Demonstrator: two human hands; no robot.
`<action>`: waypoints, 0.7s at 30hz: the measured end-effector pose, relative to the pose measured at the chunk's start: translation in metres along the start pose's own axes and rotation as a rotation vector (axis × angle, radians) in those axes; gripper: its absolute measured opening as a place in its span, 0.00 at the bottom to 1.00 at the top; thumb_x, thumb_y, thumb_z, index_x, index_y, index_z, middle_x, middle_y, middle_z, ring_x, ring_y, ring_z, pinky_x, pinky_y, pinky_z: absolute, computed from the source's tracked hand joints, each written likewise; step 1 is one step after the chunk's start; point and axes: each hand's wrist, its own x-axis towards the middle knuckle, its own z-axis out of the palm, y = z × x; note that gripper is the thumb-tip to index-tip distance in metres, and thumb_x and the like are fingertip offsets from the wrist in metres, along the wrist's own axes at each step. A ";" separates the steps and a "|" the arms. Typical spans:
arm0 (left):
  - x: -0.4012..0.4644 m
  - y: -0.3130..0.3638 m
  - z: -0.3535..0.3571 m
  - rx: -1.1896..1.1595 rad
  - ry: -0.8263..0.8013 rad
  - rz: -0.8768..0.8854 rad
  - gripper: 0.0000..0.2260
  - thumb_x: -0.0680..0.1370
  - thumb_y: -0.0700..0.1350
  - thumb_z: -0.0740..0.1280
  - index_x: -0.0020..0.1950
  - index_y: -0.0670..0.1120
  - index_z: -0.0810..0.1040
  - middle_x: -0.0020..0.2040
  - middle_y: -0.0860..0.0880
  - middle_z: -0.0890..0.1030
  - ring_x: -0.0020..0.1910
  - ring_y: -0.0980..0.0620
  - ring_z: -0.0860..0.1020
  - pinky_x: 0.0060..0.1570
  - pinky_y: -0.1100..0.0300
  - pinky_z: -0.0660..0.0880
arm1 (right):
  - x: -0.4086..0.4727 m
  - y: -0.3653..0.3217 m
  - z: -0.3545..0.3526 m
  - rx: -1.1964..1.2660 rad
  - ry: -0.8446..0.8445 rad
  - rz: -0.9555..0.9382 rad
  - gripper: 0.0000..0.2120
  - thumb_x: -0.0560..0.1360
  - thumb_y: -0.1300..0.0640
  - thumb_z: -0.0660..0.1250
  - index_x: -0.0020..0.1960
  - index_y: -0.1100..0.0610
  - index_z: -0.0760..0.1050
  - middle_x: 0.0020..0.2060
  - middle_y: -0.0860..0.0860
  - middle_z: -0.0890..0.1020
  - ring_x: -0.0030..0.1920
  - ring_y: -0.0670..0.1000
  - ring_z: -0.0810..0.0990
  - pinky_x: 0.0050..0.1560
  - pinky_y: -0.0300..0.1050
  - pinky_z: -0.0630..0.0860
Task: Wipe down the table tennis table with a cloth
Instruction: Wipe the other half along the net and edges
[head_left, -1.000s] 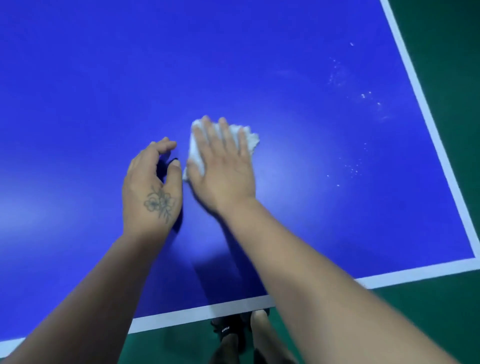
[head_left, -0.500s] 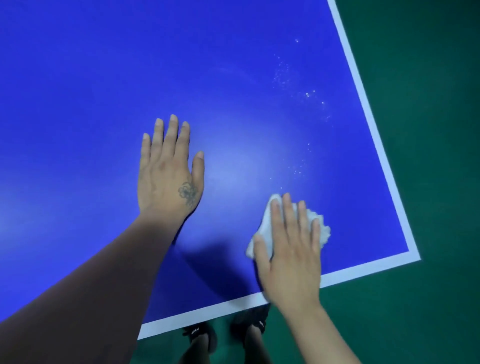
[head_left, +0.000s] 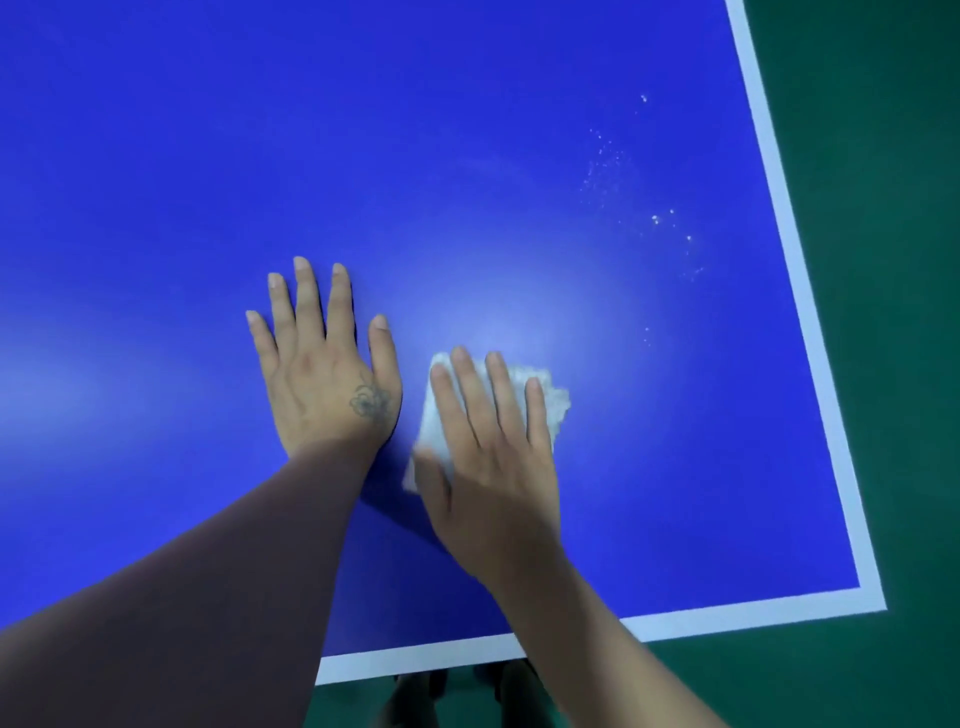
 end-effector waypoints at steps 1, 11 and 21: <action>0.000 0.001 0.001 0.015 -0.008 0.000 0.29 0.87 0.58 0.52 0.87 0.47 0.60 0.88 0.44 0.56 0.87 0.41 0.51 0.85 0.38 0.47 | -0.013 0.004 -0.002 -0.021 -0.032 -0.031 0.32 0.86 0.43 0.54 0.87 0.53 0.54 0.86 0.49 0.54 0.86 0.56 0.49 0.83 0.65 0.53; 0.004 -0.001 0.002 0.075 -0.053 0.022 0.30 0.87 0.58 0.51 0.87 0.46 0.59 0.88 0.43 0.54 0.87 0.40 0.49 0.84 0.36 0.48 | 0.009 0.120 -0.033 -0.136 -0.013 0.381 0.35 0.86 0.41 0.48 0.87 0.58 0.50 0.87 0.54 0.52 0.86 0.58 0.47 0.83 0.68 0.48; 0.005 -0.002 0.004 0.082 -0.048 0.044 0.28 0.88 0.54 0.51 0.86 0.45 0.60 0.87 0.41 0.56 0.87 0.37 0.51 0.83 0.34 0.50 | 0.163 0.044 -0.011 -0.053 0.056 0.082 0.35 0.85 0.39 0.52 0.87 0.53 0.50 0.87 0.49 0.52 0.86 0.55 0.46 0.84 0.64 0.43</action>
